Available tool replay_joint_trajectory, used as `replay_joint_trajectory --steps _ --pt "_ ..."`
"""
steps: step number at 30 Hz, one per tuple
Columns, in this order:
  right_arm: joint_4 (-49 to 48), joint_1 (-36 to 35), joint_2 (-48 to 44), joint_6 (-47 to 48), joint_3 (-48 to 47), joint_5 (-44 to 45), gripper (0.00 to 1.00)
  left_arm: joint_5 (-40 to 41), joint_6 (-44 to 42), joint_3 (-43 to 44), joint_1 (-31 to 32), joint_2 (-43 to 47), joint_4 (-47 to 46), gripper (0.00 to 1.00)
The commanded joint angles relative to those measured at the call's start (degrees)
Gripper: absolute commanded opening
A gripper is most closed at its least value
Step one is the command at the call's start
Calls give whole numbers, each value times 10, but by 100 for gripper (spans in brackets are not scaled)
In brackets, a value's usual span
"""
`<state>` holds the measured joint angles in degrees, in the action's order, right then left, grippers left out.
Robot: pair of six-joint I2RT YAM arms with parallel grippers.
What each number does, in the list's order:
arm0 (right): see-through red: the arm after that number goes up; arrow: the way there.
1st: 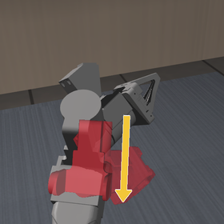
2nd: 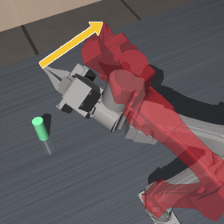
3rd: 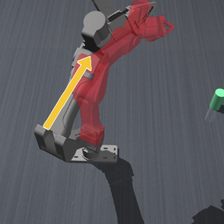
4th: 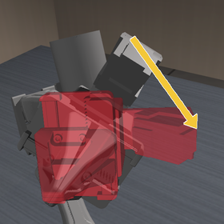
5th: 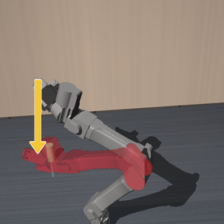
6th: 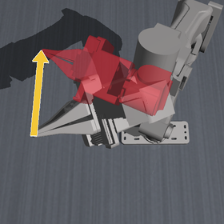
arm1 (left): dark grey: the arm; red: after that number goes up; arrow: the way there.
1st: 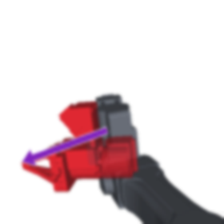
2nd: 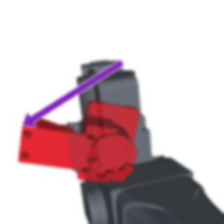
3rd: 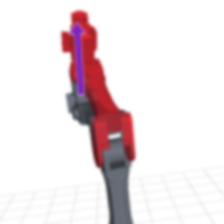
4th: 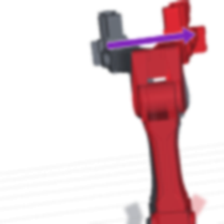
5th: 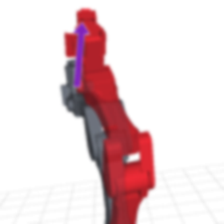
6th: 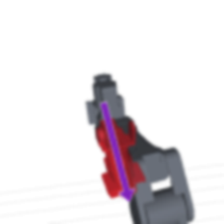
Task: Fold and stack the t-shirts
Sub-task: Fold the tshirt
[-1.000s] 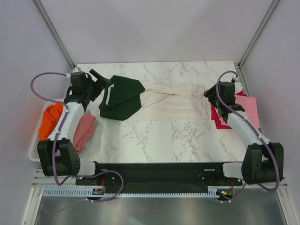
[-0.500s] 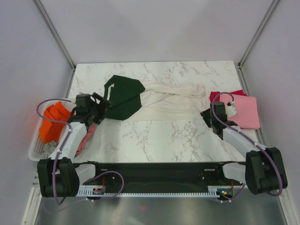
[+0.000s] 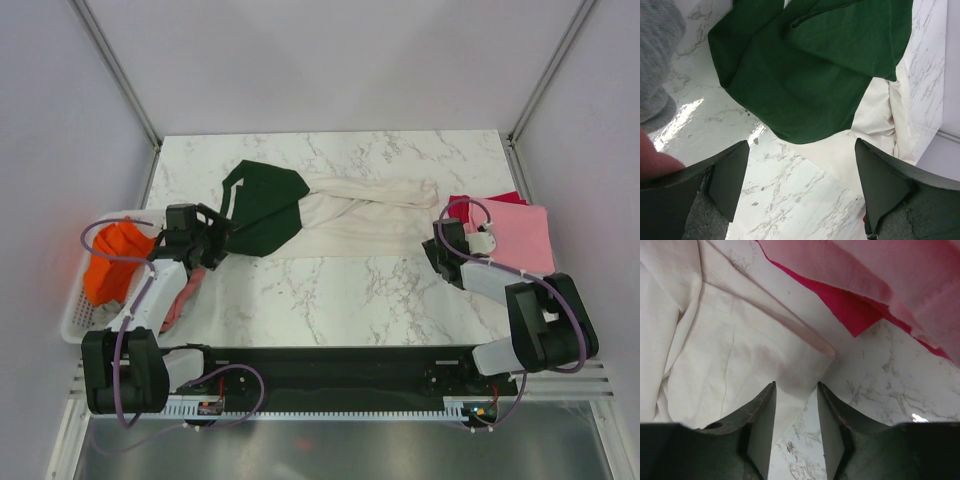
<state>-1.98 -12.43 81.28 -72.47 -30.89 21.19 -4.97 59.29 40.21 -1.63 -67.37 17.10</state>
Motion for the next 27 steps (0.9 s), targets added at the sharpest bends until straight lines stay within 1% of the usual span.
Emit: replay_joint_trajectory --steps 1,3,4,5,7,8,10,11,12,17,22,24,25,26,27 --pt "-12 -8 28 -26 -16 38 43 25 25 -4 0 1 -12 93" --pt "-12 -10 29 -27 -19 52 24 34 21 -3 -1 -9 -15 91" --pt "-3 -10 28 -28 -22 68 6 37 19 -2 0 -14 -15 90" --pt "6 -10 24 -23 -27 75 0 37 17 2 0 -27 -15 89" --pt "35 -10 0 -15 -36 91 0 35 14 6 -1 -44 -15 88" --pt "35 -10 -9 -11 -35 104 0 34 12 11 0 -52 -19 85" --pt "38 -9 -34 -2 -31 112 0 35 1 15 0 -75 -23 76" --pt "41 -8 -38 3 -33 115 0 35 -4 21 0 -83 -25 65" --pt "41 -9 -41 12 -38 114 0 37 -11 22 0 -88 -24 62" --pt "44 -9 -31 15 -47 97 0 67 -19 26 0 -109 -29 55" --pt "42 -9 -32 15 -49 96 0 78 -21 43 0 -141 -29 56" --pt "42 -9 -35 15 -49 94 0 75 -24 53 0 -161 -29 46" --pt "42 -8 -35 15 -49 92 0 76 -28 58 0 -170 -28 38" --pt "42 -8 -37 15 -49 91 0 76 -33 67 0 -182 -29 21" --pt "43 -8 -38 16 -48 91 0 79 -36 74 0 -190 -30 12"
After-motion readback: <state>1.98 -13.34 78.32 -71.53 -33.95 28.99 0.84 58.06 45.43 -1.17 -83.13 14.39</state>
